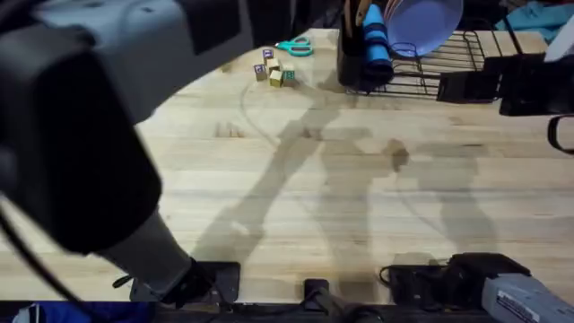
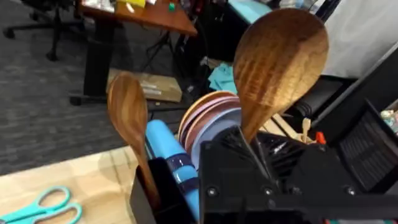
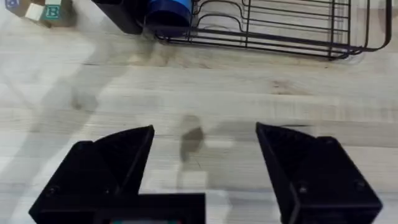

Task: Pick up the spoon on the table one by one and put them onto the rack

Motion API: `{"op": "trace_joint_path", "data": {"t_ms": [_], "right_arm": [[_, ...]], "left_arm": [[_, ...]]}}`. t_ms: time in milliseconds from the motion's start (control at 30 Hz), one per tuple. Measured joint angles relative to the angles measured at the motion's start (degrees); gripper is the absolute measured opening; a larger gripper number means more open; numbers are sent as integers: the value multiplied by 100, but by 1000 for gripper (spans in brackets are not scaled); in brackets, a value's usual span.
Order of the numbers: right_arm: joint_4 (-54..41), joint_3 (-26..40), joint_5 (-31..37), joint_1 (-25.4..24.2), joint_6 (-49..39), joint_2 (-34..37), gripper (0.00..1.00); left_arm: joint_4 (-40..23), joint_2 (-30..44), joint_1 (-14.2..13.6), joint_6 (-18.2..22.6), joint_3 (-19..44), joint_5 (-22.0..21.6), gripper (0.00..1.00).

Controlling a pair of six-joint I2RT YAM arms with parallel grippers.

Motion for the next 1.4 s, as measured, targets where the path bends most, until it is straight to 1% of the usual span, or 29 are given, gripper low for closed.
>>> {"op": "trace_joint_path", "data": {"t_ms": [267,667,800,933,1100,1200,1367,1400], "right_arm": [[0,0,0,0,1,1,996],[0,0,0,0,1,-1,996],[0,0,0,0,1,-1,996],[0,0,0,0,1,1,996],[0,0,0,0,1,-1,996],[0,0,0,0,1,0,995],[0,0,0,0,-1,1,996],[0,0,0,0,1,0,996]], "left_arm": [[338,485,7,-154,0,0,45],[314,718,7,-194,0,0,45],[-1,798,7,-196,0,0,45],[-589,820,7,-194,0,-31,45],[-1236,820,9,-194,0,-202,45],[-1440,820,11,-194,0,-244,45],[-1572,820,11,-194,0,-289,45],[-1575,820,11,-160,0,-293,99]]}}
